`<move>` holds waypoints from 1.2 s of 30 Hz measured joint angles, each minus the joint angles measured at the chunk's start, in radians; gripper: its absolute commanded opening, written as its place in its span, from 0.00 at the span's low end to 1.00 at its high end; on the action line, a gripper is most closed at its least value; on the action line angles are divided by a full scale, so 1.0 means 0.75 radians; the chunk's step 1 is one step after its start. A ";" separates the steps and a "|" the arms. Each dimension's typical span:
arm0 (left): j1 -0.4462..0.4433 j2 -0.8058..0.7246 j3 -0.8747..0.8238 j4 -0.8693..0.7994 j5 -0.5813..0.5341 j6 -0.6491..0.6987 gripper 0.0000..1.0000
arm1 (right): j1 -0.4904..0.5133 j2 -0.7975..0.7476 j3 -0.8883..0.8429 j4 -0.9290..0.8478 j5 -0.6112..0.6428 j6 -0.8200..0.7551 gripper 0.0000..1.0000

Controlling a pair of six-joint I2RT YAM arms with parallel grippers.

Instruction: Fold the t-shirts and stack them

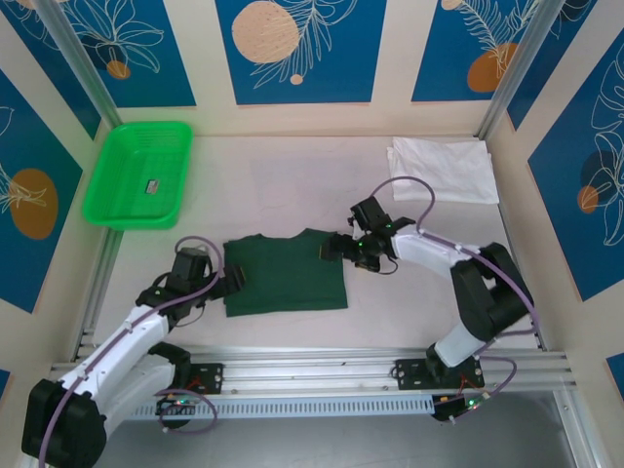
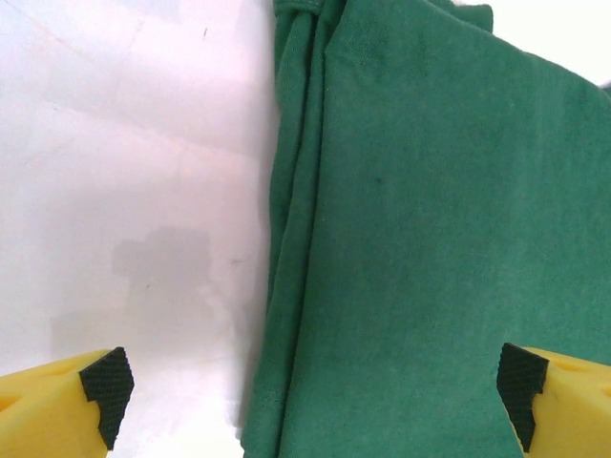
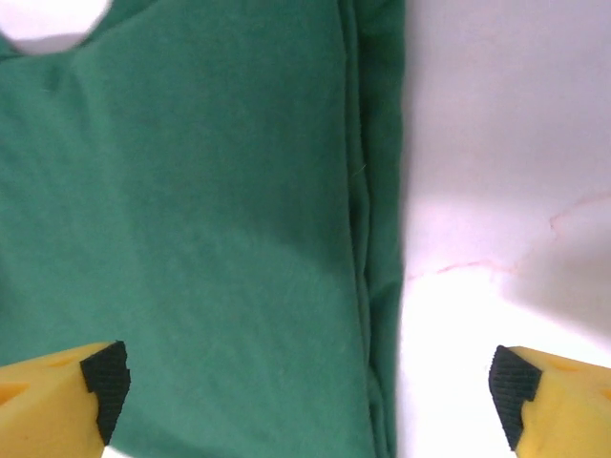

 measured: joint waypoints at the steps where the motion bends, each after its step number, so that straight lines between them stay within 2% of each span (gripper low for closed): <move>1: 0.000 -0.009 -0.006 0.001 -0.001 0.005 1.00 | 0.013 0.037 0.026 -0.019 0.023 -0.004 0.99; 7: 0.000 -0.084 -0.023 0.002 -0.004 0.009 1.00 | 0.106 0.193 0.157 -0.119 0.154 -0.013 0.90; 12: 0.000 -0.119 -0.025 0.001 -0.005 0.008 1.00 | 0.198 0.304 0.285 -0.214 0.266 0.009 0.75; 17: 0.000 -0.139 -0.025 -0.003 -0.005 0.007 1.00 | 0.235 0.372 0.364 -0.312 0.374 0.058 0.59; 23: 0.000 -0.150 -0.033 -0.004 -0.005 0.004 1.00 | 0.315 0.434 0.448 -0.312 0.408 0.089 0.28; 26: 0.000 -0.165 -0.036 -0.012 -0.005 0.004 1.00 | 0.331 0.444 0.463 -0.303 0.413 0.093 0.20; 30: 0.000 -0.187 -0.038 -0.016 -0.005 0.003 1.00 | 0.317 0.447 0.493 -0.341 0.427 0.056 0.00; 33: 0.000 -0.200 -0.038 -0.027 -0.005 0.002 1.00 | 0.285 0.447 0.500 -0.343 0.431 0.019 0.00; 36: 0.000 -0.208 -0.039 -0.038 -0.005 -0.004 1.00 | 0.199 0.447 0.512 -0.354 0.478 -0.052 0.00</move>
